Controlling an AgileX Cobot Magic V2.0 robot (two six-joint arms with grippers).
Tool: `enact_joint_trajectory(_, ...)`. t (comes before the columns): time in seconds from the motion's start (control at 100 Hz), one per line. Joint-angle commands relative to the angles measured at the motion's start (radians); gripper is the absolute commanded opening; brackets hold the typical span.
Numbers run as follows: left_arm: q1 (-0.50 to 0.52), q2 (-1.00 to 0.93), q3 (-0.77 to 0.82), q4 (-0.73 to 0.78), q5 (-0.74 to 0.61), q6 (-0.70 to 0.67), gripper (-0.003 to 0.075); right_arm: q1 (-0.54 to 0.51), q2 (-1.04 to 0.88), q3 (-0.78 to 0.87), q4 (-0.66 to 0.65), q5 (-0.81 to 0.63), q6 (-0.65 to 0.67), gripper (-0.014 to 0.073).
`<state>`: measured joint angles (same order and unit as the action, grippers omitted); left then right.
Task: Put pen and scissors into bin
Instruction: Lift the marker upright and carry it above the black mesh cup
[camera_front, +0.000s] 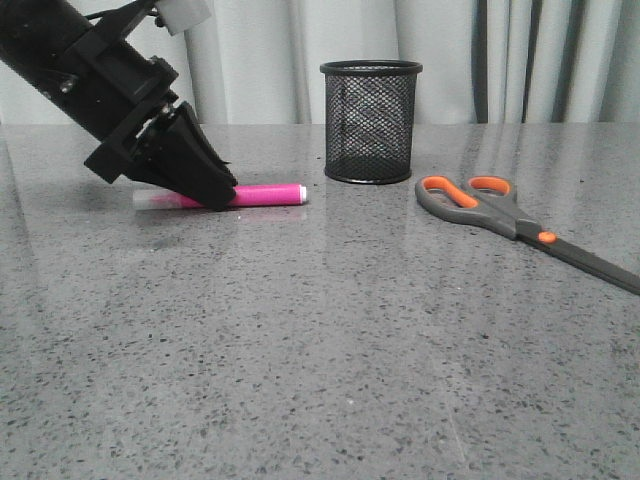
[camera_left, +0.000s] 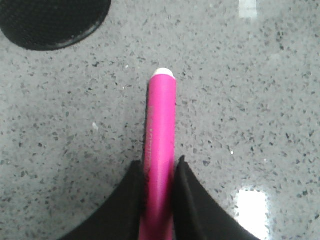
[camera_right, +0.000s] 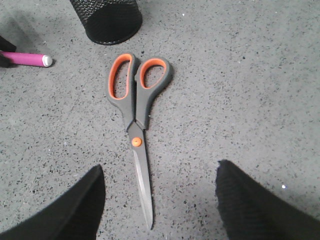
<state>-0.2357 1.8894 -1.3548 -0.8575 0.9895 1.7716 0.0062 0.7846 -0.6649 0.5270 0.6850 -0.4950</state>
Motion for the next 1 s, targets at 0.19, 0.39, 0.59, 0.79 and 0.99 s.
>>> enact_joint_trajectory(0.19,-0.007,-0.075,-0.14,-0.049,0.164,-0.107,-0.0019,0.004,0.001,-0.035,0.022,-0.052,-0.011,0.043)
enact_joint_trajectory(0.39,-0.035,-0.156,-0.262,-0.277,0.212,-0.111,-0.0019,0.004,0.001,-0.035,0.022,-0.052,-0.011,0.043)
enact_joint_trajectory(0.59,-0.187,-0.152,-0.302,-0.425,-0.232,-0.216,-0.0019,0.004,0.001,-0.035,0.022,-0.052,-0.011,0.043)
enact_joint_trajectory(0.79,-0.321,-0.044,-0.334,-0.513,-0.625,-0.204,-0.0019,0.004,0.001,-0.035,0.022,-0.05,-0.011,0.043)
enact_joint_trajectory(0.99,-0.333,0.096,-0.45,-0.583,-0.625,-0.204,-0.0019,0.004,0.001,-0.035,0.022,-0.05,-0.011,0.043)
